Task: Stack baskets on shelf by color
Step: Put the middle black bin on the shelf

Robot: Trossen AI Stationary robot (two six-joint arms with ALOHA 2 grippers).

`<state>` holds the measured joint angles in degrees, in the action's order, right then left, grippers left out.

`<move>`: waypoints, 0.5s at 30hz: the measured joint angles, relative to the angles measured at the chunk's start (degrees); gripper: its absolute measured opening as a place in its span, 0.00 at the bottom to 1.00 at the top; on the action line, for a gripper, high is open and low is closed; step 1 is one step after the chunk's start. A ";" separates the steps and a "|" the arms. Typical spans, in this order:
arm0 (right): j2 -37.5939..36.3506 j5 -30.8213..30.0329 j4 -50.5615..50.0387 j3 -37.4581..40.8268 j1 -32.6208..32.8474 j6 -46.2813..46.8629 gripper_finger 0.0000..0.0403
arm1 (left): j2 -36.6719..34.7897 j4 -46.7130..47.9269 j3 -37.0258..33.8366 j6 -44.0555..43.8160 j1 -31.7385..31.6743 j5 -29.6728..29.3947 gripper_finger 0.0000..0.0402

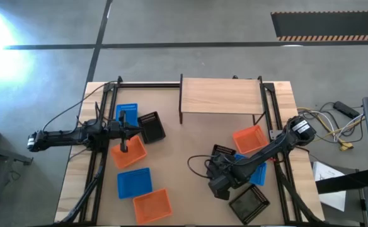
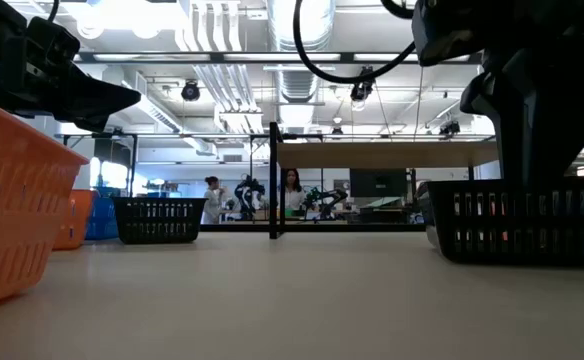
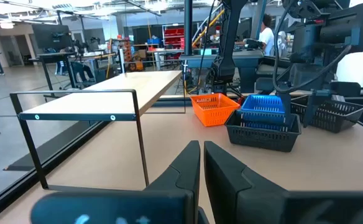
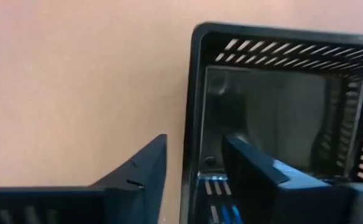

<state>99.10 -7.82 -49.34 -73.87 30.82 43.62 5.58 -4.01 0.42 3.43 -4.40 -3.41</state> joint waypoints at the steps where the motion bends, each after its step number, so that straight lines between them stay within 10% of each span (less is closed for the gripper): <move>1: 0.20 -0.99 0.14 0.00 -0.10 0.00 0.30 | 0.01 -0.01 -0.01 0.00 -0.01 0.01 0.02; 6: 0.32 -3.82 0.15 0.00 -1.39 -1.20 0.06 | 0.02 0.00 0.01 -0.01 0.00 -0.01 0.02; 15: -6.46 -3.77 3.29 0.02 -3.79 -12.28 0.03 | 0.00 0.00 -0.01 0.01 -0.01 -0.16 0.02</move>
<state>92.64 -11.59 -46.05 -73.84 27.02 31.33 5.59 -4.01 0.40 3.44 -4.40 -3.56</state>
